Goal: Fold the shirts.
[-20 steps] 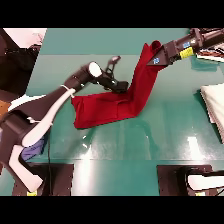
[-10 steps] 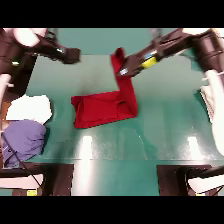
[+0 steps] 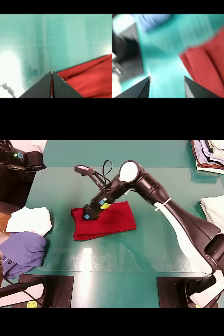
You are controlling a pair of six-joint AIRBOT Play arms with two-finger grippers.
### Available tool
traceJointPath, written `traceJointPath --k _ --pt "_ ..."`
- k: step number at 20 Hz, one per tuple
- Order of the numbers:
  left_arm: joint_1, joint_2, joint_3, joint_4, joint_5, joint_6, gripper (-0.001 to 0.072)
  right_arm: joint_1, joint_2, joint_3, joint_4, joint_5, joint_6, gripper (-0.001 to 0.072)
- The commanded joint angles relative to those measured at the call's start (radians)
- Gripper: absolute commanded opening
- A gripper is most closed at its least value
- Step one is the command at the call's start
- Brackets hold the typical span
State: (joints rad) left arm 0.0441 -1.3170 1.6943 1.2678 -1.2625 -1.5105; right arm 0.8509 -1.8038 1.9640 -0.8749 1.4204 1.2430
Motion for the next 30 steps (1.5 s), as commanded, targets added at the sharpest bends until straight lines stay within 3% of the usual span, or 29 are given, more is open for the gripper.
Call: traceJointPath --k 1,3,7,8,9,11,15,22,24,26,27,28,30 --pt "0.008 0.006 0.0 0.006 -0.033 0.0 0.0029 -0.1 0.045 -0.057 -0.249 0.181 0.025 0.0467" --pt "0.008 0.006 0.0 0.004 -0.033 0.0 0.0029 -0.218 0.106 -0.181 -0.249 0.161 0.025 0.0467" --pt "0.005 0.005 0.0 -0.027 -0.026 0.021 0.0029 -0.458 0.198 -0.469 -0.229 -0.034 0.033 0.0486" --pt "0.005 0.004 0.0 -0.039 -0.019 0.026 0.0029 -0.511 0.195 -0.523 -0.185 -0.07 0.033 0.0607" --pt "0.005 0.003 0.0 -0.046 -0.008 0.026 0.0029 -0.558 0.179 -0.565 -0.126 -0.097 0.033 0.0652" --pt "0.005 0.002 0.0 -0.048 0.0 0.026 0.0029 -0.616 0.135 -0.63 0.034 -0.129 0.031 0.0652" --pt "0.005 -0.002 0.0 -0.05 0.022 0.026 0.0029 -0.601 0.002 -0.62 0.207 -0.118 -0.026 0.0651" --pt "0.005 -0.002 0.0 -0.051 0.023 0.026 0.003 -0.402 -0.137 -0.451 0.254 -0.11 -0.034 0.064" --pt "0.005 -0.002 0.0 -0.068 0.023 0.026 0.0029 -0.364 -0.139 -0.447 0.255 -0.113 -0.075 0.0473" --pt "-0.001 -0.002 0.0 -0.082 0.023 0.026 0.0029 -0.348 -0.139 -0.447 0.254 -0.112 -0.082 0.0406" --pt "-0.01 -0.002 0.0 -0.083 0.023 0.026 0.0029 -0.348 -0.139 -0.447 0.254 -0.109 -0.086 0.0123" --pt "-0.022 -0.002 0.0 -0.082 0.022 0.026 0.0029 -0.354 -0.137 -0.447 0.254 -0.098 -0.085 0.0018" --pt "-0.073 -0.002 0.0 -0.082 0.022 0.026 0.0029 -0.383 -0.11 -0.447 0.252 -0.056 -0.079 0.0017"
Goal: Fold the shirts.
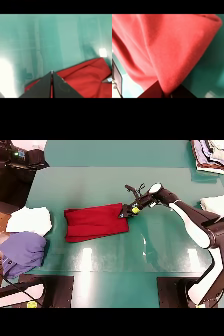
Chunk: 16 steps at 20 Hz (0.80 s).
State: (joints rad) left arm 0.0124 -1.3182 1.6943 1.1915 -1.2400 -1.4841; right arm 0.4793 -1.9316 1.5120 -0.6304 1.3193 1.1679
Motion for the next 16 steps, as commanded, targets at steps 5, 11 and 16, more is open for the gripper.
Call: traceJointPath --k 5,11,16 --pt "-0.212 -0.001 0.0 -0.005 0.039 0.001 0.0029 -0.232 0.241 0.005 -0.001 0.099 0.027 0.0017" --pt "-0.369 -0.001 0.0 -0.005 0.152 0.026 0.0029 -0.668 0.449 0.005 -0.001 0.057 0.027 0.0017" --pt "-0.446 -0.001 0.0 -0.005 0.212 0.026 0.0029 -0.971 0.438 0.014 0.0 -0.084 0.012 0.0017"
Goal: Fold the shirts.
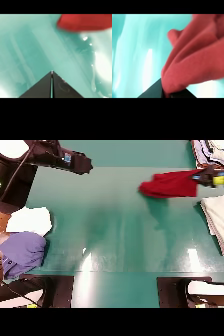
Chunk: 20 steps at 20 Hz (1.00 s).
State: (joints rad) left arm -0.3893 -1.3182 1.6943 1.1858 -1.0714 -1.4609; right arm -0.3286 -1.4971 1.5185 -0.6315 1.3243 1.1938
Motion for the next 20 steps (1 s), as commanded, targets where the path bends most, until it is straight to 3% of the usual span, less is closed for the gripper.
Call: traceJointPath --k 1,7,13,20 --pt "-0.053 -0.001 0.0 0.002 0.044 0.002 0.0029 -0.2 -0.021 0.031 0.002 -0.103 -0.025 0.0017" --pt "-0.055 -0.001 0.0 0.003 0.043 0.002 0.0029 -0.276 -0.19 0.305 0.002 -0.055 -0.024 0.0017" --pt "-0.055 -0.001 0.0 0.004 0.042 0.002 0.0029 -0.287 -0.201 0.542 -0.002 -0.002 -0.025 0.0017" --pt "-0.055 -0.001 0.0 0.012 0.038 0.003 0.0029 -0.381 -0.061 0.417 -0.052 0.035 -0.07 0.0017"
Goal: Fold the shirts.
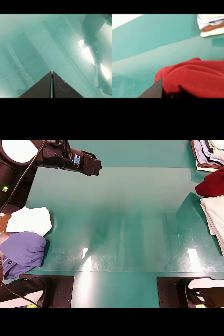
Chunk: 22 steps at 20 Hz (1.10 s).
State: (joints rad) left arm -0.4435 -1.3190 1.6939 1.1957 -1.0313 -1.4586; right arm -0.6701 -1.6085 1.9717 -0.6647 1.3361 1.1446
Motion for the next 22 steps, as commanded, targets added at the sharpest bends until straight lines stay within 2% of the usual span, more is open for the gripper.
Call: traceJointPath --k 1,4,8,12,13,14,15,16,18,22 --pt "0.0 0.0 0.0 0.002 -0.002 0.0 0.0029 -0.058 0.069 -0.051 -0.02 0.03 -0.021 0.0017" --pt "0.0 0.0 0.0 0.005 -0.008 0.002 0.0029 -0.117 0.137 -0.132 -0.069 0.049 -0.02 0.0017" --pt "0.0 0.0 0.0 0.006 -0.026 0.031 0.0029 -0.181 0.236 -0.298 -0.288 0.083 -0.018 0.0019" --pt "0.0 0.0 0.0 0.006 -0.027 0.053 0.003 -0.267 0.317 -0.462 -0.556 0.119 0.037 0.0034" --pt "0.0 0.0 0.0 0.006 -0.027 0.053 0.003 -0.292 0.338 -0.504 -0.632 0.119 0.058 0.0184" --pt "0.0 0.0 0.0 0.006 -0.027 0.053 0.0029 -0.32 0.357 -0.54 -0.677 0.109 0.073 0.039" --pt "0.0 0.0 0.0 0.006 -0.027 0.053 0.0029 -0.356 0.375 -0.577 -0.679 0.093 0.096 0.0534" --pt "0.0 0.0 0.0 0.006 -0.027 0.053 0.0029 -0.385 0.388 -0.605 -0.667 0.086 0.121 0.056" --pt "0.0 0.0 0.0 0.005 -0.027 0.053 0.0029 -0.41 0.406 -0.641 -0.626 0.076 0.146 0.0558" --pt "0.0 0.0 0.0 0.005 -0.026 0.053 0.003 -0.329 0.407 -0.646 -0.369 0.082 0.146 0.0557"
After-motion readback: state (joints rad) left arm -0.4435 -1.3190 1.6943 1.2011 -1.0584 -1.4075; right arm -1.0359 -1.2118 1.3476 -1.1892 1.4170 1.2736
